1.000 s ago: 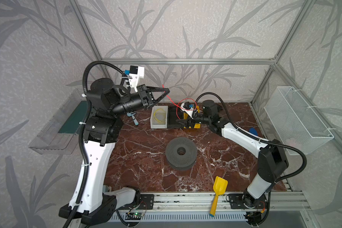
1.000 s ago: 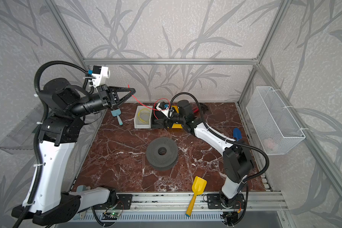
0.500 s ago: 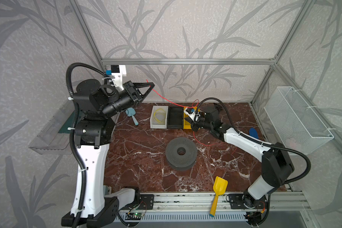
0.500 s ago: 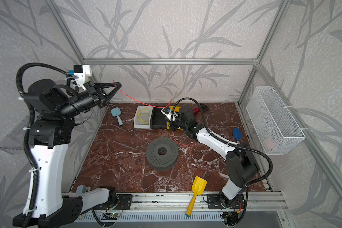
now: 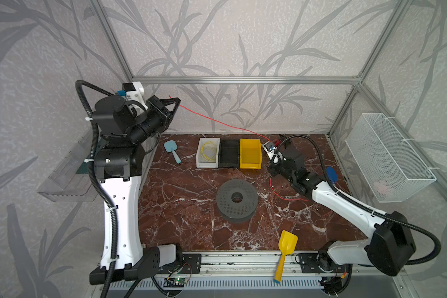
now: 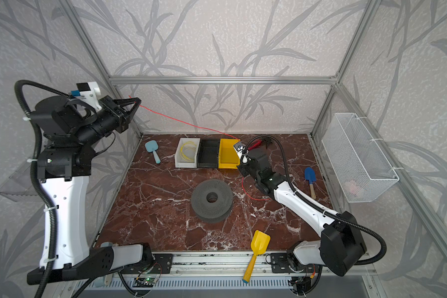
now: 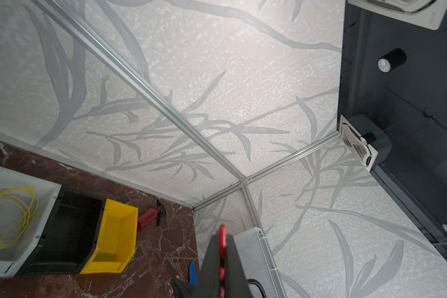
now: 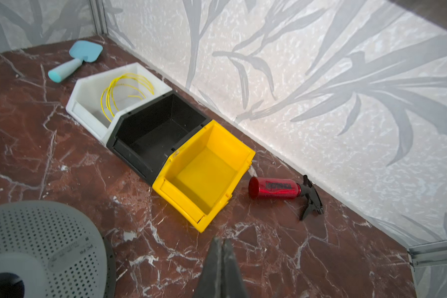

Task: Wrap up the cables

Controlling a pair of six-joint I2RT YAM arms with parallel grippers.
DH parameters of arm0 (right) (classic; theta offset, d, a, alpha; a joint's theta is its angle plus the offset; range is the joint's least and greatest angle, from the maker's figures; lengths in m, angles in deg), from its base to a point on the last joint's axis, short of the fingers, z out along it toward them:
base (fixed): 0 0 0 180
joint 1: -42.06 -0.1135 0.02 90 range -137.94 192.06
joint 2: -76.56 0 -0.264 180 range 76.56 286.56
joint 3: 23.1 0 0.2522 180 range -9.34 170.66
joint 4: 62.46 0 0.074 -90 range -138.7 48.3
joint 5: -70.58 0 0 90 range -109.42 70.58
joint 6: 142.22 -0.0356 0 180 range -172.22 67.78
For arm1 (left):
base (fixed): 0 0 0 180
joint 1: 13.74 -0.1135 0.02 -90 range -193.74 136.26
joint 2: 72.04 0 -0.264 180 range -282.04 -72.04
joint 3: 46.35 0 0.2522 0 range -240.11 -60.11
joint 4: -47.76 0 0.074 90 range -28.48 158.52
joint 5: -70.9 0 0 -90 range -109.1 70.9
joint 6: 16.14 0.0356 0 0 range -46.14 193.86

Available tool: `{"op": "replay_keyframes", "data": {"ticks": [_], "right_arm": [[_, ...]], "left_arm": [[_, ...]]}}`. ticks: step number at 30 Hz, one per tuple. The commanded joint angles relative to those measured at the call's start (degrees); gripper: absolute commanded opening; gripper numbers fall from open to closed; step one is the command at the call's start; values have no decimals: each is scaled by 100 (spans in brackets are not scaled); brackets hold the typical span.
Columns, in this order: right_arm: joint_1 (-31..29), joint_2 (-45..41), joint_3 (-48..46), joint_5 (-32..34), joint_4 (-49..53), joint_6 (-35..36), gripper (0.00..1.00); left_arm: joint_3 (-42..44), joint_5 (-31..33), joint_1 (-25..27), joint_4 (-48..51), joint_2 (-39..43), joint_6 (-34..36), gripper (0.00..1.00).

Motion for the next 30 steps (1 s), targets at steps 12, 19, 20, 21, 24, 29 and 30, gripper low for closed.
{"op": "replay_keyframes", "data": {"ticks": [12, 19, 20, 21, 24, 29, 30], "right_arm": [[206, -226, -387, 585, 1996, -1120, 0], [114, -612, -168, -1931, 2373, -1032, 0], [105, -543, -32, -2245, 2539, -1059, 0], [102, -440, 139, -2510, 2779, -1061, 0], [43, 39, 713, -3524, 3383, -1146, 0], [-68, 703, 1224, -4539, 3725, -1571, 0], [-103, 785, 1316, -4544, 3793, -1613, 0]], "left_arm": [[-2836, 1812, -716, 1716, -1839, 1240, 0], [-2724, 1544, -773, 1950, -2294, 1718, 0], [-2670, 1487, -773, 1997, -2333, 1757, 0], [-2617, 1461, -773, 2062, -2374, 1819, 3], [-2284, 1408, -767, 2128, -2322, 2034, 33], [-1481, 1262, -765, 2221, -1978, 2421, 61], [-1343, 1253, -758, 2289, -1870, 2491, 62]]}}
